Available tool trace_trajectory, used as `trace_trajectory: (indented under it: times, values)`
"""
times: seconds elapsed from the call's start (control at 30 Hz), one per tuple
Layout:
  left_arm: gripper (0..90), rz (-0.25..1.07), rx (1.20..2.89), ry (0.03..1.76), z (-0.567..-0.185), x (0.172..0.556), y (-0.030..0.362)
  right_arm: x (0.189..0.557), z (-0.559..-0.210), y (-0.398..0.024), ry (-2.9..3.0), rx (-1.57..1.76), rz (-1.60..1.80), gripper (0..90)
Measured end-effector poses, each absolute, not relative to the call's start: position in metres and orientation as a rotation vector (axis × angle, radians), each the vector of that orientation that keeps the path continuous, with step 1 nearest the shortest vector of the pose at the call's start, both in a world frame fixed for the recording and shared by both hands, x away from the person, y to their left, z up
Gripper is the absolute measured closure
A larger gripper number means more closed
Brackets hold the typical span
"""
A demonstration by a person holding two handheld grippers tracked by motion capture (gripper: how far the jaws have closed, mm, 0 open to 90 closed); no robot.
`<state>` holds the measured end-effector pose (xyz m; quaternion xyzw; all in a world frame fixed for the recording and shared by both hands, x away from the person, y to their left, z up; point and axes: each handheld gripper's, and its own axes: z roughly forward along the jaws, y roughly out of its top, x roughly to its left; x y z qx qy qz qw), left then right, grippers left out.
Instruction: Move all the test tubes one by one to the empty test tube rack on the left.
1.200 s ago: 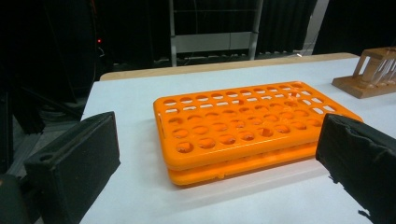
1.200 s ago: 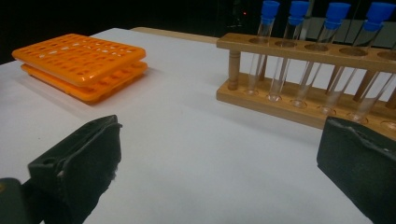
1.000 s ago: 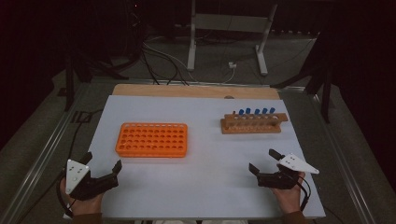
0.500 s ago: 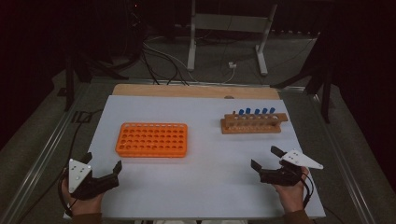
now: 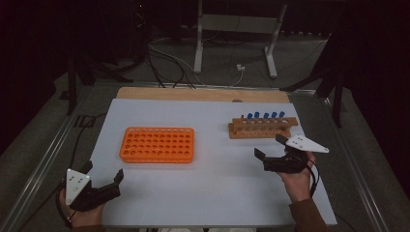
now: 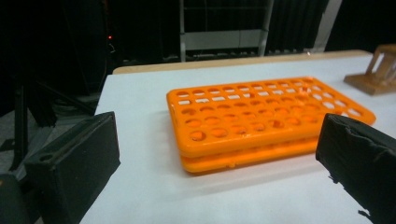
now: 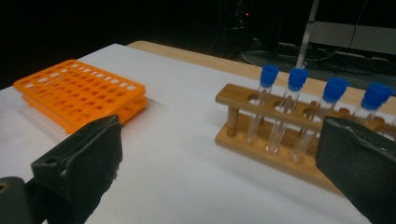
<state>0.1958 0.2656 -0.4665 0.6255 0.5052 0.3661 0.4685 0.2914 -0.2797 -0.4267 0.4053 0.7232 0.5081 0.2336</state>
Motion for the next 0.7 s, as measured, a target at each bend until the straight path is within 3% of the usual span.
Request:
trace_trajectory:
  times: [0.57,0.7]
  values:
    - [0.8,0.882,1.520,1.275,-0.472,0.197,0.268,0.363,-0.409,-0.316,1.944,1.244,1.246,9.8]
    - [0.8,0.845,1.489,1.292,-0.473,0.198,0.272,0.377,-0.400,-0.333,1.900,1.302,1.249,16.2]
